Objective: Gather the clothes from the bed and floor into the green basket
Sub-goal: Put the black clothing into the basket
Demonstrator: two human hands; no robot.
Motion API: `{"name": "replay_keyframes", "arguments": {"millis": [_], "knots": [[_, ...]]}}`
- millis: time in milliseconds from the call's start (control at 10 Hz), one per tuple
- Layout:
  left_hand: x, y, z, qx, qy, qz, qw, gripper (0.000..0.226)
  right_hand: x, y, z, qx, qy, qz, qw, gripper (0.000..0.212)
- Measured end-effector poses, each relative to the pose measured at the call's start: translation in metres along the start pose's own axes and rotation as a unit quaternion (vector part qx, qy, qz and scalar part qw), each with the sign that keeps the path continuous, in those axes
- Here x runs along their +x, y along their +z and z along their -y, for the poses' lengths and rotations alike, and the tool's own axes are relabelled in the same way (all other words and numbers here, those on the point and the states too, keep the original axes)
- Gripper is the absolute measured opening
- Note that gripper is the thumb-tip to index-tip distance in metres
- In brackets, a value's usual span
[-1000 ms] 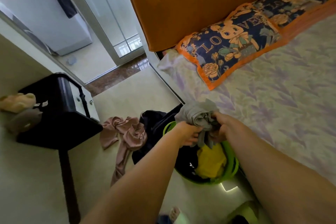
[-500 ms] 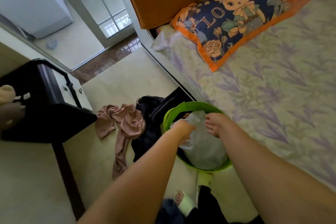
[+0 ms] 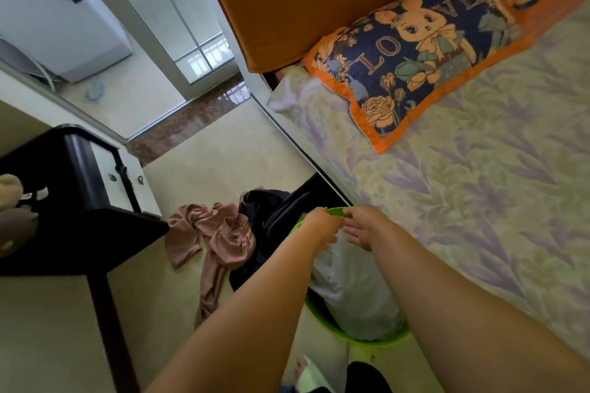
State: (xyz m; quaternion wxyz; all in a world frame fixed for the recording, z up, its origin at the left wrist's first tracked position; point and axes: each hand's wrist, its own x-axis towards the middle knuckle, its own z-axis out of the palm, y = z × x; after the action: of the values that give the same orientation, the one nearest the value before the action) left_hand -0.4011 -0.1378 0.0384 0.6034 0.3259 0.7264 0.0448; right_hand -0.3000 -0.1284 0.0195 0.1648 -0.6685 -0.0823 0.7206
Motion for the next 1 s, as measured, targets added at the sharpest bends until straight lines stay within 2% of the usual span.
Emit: {"name": "replay_keyframes", "arguments": {"millis": [300, 400, 500, 600, 700, 800, 900, 1000], "knots": [[0.042, -0.037, -0.006, 0.035, 0.053, 0.007, 0.998, 0.036, 0.03, 0.04, 0.019, 0.048, -0.013, -0.022, 0.999, 0.037], [0.054, -0.065, 0.0, 0.049, 0.055, 0.045, 0.996, 0.028, 0.041, 0.072, 0.022, 0.056, -0.023, -0.019, 0.998, 0.035], [0.074, -0.112, 0.004, 0.063, 0.039, 0.086, 0.994, 0.045, 0.05, 0.117, 0.029, 0.075, -0.036, -0.031, 0.996, 0.025], [0.089, -0.159, 0.012, 0.077, 0.042, 0.098, 0.991, 0.034, 0.056, 0.166, 0.037, 0.081, -0.054, -0.025, 0.995, 0.023], [0.108, -0.196, 0.018, 0.068, 0.058, 0.077, 0.993, 0.018, 0.069, 0.207, 0.045, 0.072, -0.063, -0.026, 0.995, 0.025], [0.124, -0.221, 0.018, 0.084, 0.063, 0.077, 0.992, 0.016, 0.085, 0.234, 0.055, 0.071, -0.077, -0.034, 0.994, 0.026], [0.156, -0.237, 0.028, 0.097, 0.076, 0.06, 0.991, 0.031, 0.109, 0.258, 0.061, 0.062, -0.077, -0.047, 0.994, 0.019], [0.192, -0.245, 0.041, 0.093, 0.081, 0.047, 0.991, 0.034, 0.14, 0.274, 0.064, 0.053, -0.07, -0.053, 0.995, 0.022]]}}
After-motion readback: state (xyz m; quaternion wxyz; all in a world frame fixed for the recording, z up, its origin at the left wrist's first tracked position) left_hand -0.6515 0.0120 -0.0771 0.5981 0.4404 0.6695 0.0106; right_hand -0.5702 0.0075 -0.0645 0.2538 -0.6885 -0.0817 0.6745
